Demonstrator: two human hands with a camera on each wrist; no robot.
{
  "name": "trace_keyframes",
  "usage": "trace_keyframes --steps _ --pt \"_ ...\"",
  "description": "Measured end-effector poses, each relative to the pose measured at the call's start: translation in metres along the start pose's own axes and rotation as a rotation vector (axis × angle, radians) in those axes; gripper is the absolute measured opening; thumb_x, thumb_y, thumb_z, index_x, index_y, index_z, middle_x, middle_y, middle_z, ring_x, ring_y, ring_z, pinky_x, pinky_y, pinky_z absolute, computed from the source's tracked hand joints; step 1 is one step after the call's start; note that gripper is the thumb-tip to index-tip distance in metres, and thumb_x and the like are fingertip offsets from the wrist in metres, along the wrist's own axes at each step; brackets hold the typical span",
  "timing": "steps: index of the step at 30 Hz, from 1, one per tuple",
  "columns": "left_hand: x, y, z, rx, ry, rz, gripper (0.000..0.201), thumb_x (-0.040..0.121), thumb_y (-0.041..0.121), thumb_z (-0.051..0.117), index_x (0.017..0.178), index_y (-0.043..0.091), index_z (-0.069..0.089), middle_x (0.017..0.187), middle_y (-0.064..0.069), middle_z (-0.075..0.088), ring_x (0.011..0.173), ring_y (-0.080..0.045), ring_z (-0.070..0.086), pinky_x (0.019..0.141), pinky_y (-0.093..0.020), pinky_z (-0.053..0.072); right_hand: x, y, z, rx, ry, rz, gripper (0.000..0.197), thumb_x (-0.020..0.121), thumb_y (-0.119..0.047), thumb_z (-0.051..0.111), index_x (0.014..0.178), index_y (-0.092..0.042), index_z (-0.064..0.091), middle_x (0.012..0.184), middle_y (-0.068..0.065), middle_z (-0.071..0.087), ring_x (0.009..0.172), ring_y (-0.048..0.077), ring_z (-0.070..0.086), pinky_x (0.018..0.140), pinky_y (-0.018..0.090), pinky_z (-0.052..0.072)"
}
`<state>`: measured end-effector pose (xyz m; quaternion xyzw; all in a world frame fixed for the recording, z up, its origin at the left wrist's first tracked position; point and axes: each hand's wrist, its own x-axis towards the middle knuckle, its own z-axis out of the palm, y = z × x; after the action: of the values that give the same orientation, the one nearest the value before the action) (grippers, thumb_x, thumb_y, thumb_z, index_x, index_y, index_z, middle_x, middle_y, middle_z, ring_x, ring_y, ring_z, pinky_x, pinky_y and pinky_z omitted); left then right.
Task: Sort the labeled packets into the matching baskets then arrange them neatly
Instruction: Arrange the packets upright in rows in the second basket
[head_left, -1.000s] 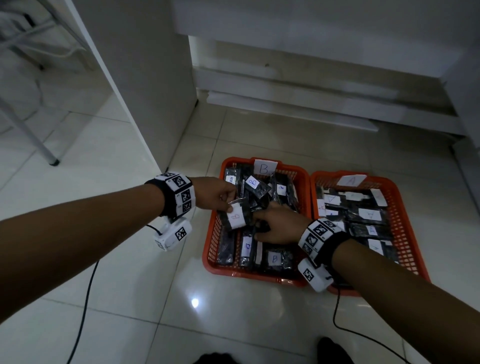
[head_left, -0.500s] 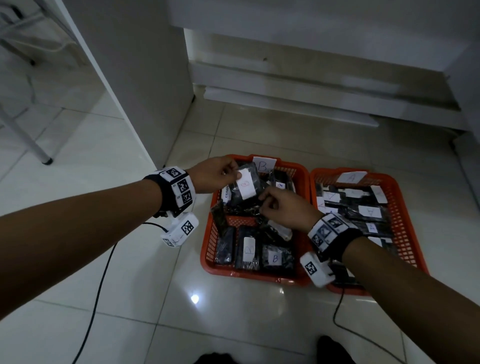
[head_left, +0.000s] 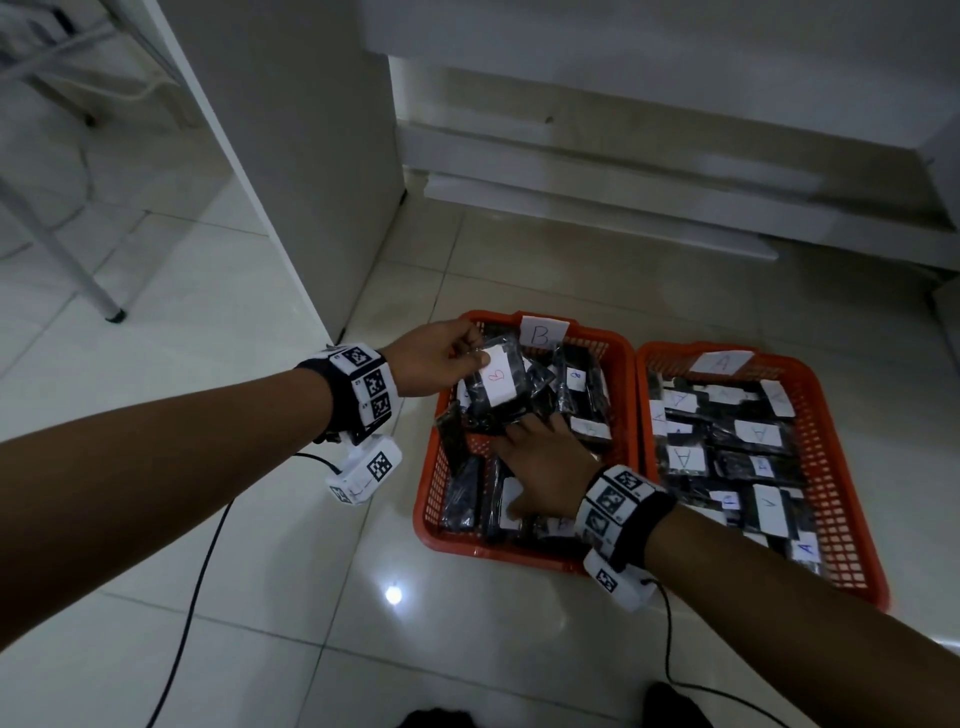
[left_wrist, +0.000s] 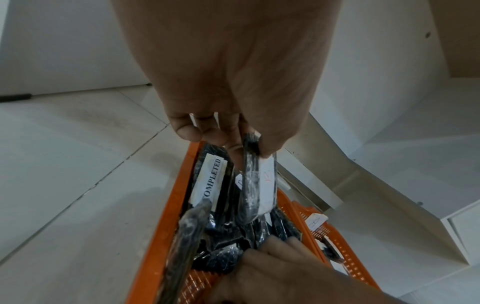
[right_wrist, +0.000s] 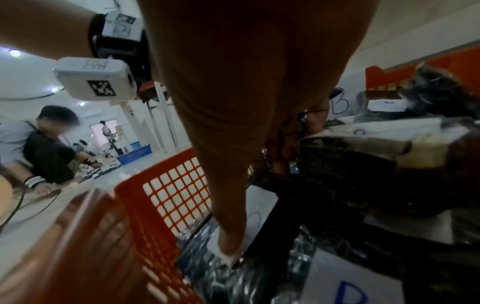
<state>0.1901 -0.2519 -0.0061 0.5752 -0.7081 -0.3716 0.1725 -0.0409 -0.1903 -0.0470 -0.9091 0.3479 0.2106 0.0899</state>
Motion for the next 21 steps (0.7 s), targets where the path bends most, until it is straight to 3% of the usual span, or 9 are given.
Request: trace_keyframes --steps 3,4,7,11,13,16,19,21 --pt "0.000 -0.001 -0.004 -0.011 0.052 -0.001 0.015 0.100 0.035 0.061 0.107 0.021 0.061 0.100 0.006 0.067 0.078 -0.003 0.060 0.065 -0.023 0.044 0.002 0.022 -0.014 0.345 0.019 -0.003 0.029 0.095 -0.050 0.067 0.117 -0.032 0.063 0.110 -0.015 0.060 0.120 0.021 0.045 0.101 0.046 0.036" --pt "0.001 -0.001 -0.005 -0.011 0.080 -0.005 0.017 0.101 0.034 0.061 0.108 0.019 0.062 0.100 0.004 0.068 0.077 -0.003 0.059 0.064 -0.022 0.044 0.001 0.030 -0.020 0.485 -0.006 -0.008 0.018 0.098 -0.047 0.066 0.109 -0.033 0.066 0.102 -0.020 0.061 0.113 0.017 0.051 0.097 0.043 0.040" --pt "0.003 -0.001 -0.008 -0.014 0.168 -0.024 0.019 0.101 0.032 0.060 0.109 0.015 0.062 0.101 0.001 0.068 0.077 -0.003 0.057 0.063 -0.019 0.043 -0.002 0.055 -0.037 0.786 -0.032 0.003 0.013 0.105 -0.035 0.062 0.111 -0.029 0.071 0.106 -0.015 0.071 0.102 0.006 0.065 0.092 0.032 0.053" --pt "0.005 0.004 -0.010 -0.054 0.257 -0.051 0.011 0.102 0.028 0.057 0.106 0.019 0.060 0.096 0.004 0.066 0.076 -0.001 0.055 0.062 -0.016 0.043 -0.010 0.085 -0.054 0.925 0.112 0.069 0.019 0.107 -0.031 0.060 0.120 -0.024 0.072 0.113 -0.012 0.071 0.105 0.000 0.064 0.090 0.019 0.049" --pt "0.006 0.004 -0.010 -0.068 0.265 -0.049 0.007 0.101 0.028 0.057 0.104 0.022 0.060 0.094 0.006 0.065 0.076 -0.001 0.056 0.063 -0.018 0.043 -0.015 0.100 -0.057 0.913 0.143 0.105 0.020 0.107 -0.030 0.059 0.119 -0.023 0.073 0.114 -0.012 0.072 0.106 0.001 0.064 0.089 0.019 0.049" --pt "0.006 0.003 -0.009 -0.081 0.237 -0.046 0.008 0.100 0.029 0.056 0.102 0.022 0.061 0.092 0.006 0.065 0.079 -0.008 0.058 0.066 -0.022 0.045 -0.020 0.118 -0.053 0.819 0.126 0.152 0.019 0.106 -0.032 0.060 0.116 -0.027 0.075 0.115 -0.013 0.074 0.109 0.007 0.066 0.095 0.030 0.052" --pt "0.003 0.000 -0.006 -0.079 0.212 -0.038 0.017 0.099 0.032 0.055 0.104 0.017 0.063 0.096 -0.003 0.068 0.082 -0.016 0.059 0.073 -0.029 0.047 -0.019 0.121 -0.038 0.605 0.074 0.179 0.015 0.105 -0.031 0.061 0.110 -0.030 0.075 0.111 -0.010 0.073 0.107 0.015 0.067 0.089 0.036 0.054" --pt "0.002 -0.001 -0.005 -0.085 0.208 -0.041 0.025 0.094 0.038 0.053 0.104 0.016 0.063 0.096 -0.003 0.068 0.081 -0.016 0.059 0.073 -0.029 0.047 -0.018 0.113 -0.029 0.365 0.151 0.193 0.020 0.102 -0.036 0.062 0.119 -0.030 0.071 0.115 -0.005 0.065 0.113 0.023 0.058 0.088 0.040 0.051"
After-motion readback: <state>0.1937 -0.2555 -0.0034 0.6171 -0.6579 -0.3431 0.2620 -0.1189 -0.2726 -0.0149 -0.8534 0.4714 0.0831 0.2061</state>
